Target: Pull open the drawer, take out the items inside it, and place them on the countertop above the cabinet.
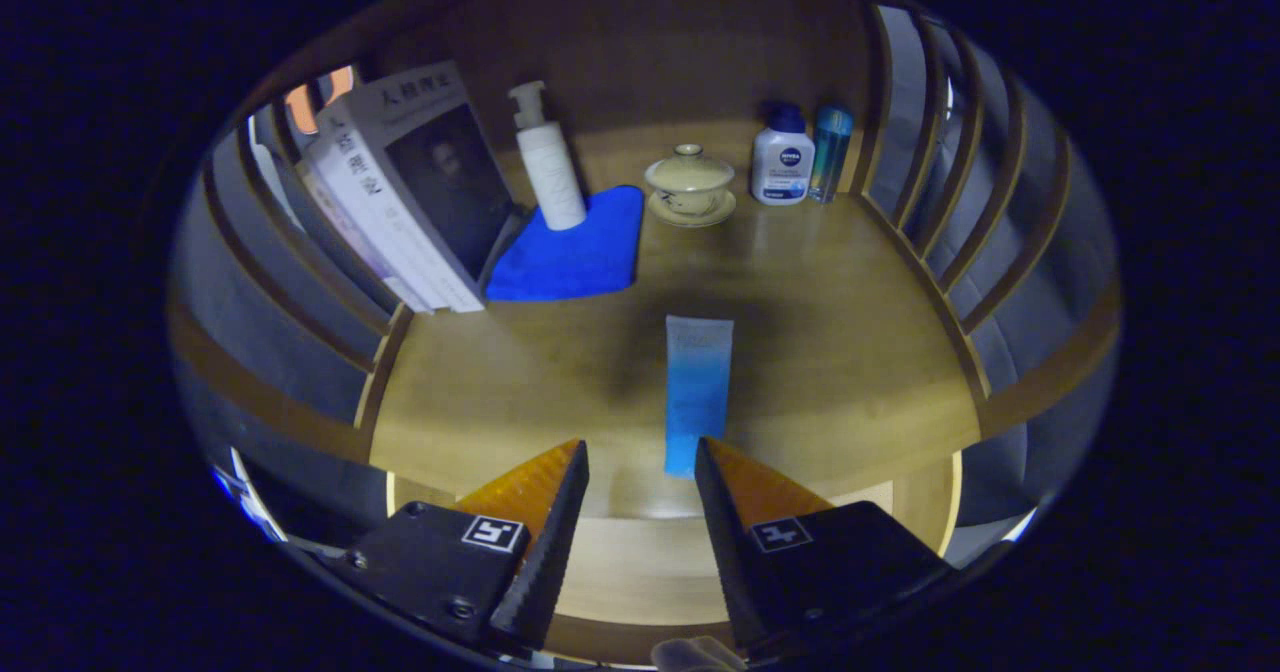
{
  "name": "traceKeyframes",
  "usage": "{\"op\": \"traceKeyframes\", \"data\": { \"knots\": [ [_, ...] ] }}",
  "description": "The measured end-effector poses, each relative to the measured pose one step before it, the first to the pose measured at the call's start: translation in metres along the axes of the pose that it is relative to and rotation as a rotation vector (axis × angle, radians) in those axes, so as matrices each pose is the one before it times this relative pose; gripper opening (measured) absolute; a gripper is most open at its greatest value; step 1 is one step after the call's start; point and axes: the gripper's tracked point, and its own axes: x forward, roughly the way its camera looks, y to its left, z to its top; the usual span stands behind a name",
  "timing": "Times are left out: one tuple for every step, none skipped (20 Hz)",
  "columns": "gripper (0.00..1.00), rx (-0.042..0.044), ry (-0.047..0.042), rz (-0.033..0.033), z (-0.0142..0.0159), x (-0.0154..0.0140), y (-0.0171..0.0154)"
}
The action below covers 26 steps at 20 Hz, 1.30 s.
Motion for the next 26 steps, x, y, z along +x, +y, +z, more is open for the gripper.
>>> {"op": "traceKeyframes", "data": {
  "knots": [
    [0.69, 0.00001, -0.01667, 0.00224, -0.0081, -0.00402, -0.00043],
    [0.7, 0.00361, -0.01827, 0.00242, -0.00667, -0.00588, -0.00049],
    [0.7, 0.0046, -0.01545, 0.00649, -0.00814, -0.00461, 0.00078],
    [0.71, 0.00178, -0.01435, 0.00805, -0.00717, -0.0051, 0.00066],
    [0.77, -0.00064, -0.01968, 0.00648, -0.00511, -0.00691, -0.00001],
    [0.79, 0.00078, -0.01841, -0.0021, -0.0061, -0.00513, -0.00105],
    [0.78, -0.00133, -0.021, 0.00688, -0.00605, -0.0089, 0.00119],
    [0.78, -0.01008, -0.02127, 0.00759, -0.00586, -0.00926, 0.00195],
    [0.78, -0.01998, -0.02782, 0.00631, -0.00387, -0.00986, 0.00093],
    [0.78, -0.0201, -0.03155, 0.00151, -0.00396, -0.01044, -0.00036],
    [0.78, -0.01986, -0.03807, 0.00092, -0.00388, -0.01152, 0.00176],
    [0.78, -0.01854, -0.0357, 0.00213, -0.00339, -0.01254, 0.00066],
    [0.78, -0.01196, -0.0316, 0.00906, -0.00539, -0.01722, 0.00463],
    [0.78, -0.01307, -0.03152, 0.01058, -0.006, -0.01645, 0.00418],
    [0.78, -0.01412, -0.03196, 0.00526, -0.00503, -0.01443, 0.00242],
    [0.78, -0.00702, -0.04287, -0.0058, -0.00126, -0.01348, 0.00022],
    [0.78, -0.01101, -0.04228, -0.00459, -0.00248, -0.01472, 0.00098],
    [0.79, -0.01046, -0.04686, -0.00188, -0.00033, -0.01423, 0.00146],
    [0.84, -0.01577, -0.04799, 0.00179, 0.00034, -0.01282, 0.00262],
    [0.89, -0.01193, -0.04697, -0.00149, -0.00026, -0.01219, 0.00166],
    [0.95, -0.00288, -0.03949, -0.01461, -0.00149, -0.01339, -0.00236],
    [1.0, -0.00054, -0.03487, -0.01198, -0.00263, -0.01163, -0.00114],
    [0.99, -0.00422, -0.03331, -0.01256, -0.00331, -0.00946, -0.00095],
    [1.0, 0.00338, -0.03329, -0.01058, -0.00332, -0.01001, -0.00179],
    [0.99, 0.01341, -0.02277, -0.0082, -0.00499, -0.00803, -0.00212],
    [0.99, 0.01468, -0.02613, -0.00732, -0.00463, -0.00709, -0.00313]
  ]
}}
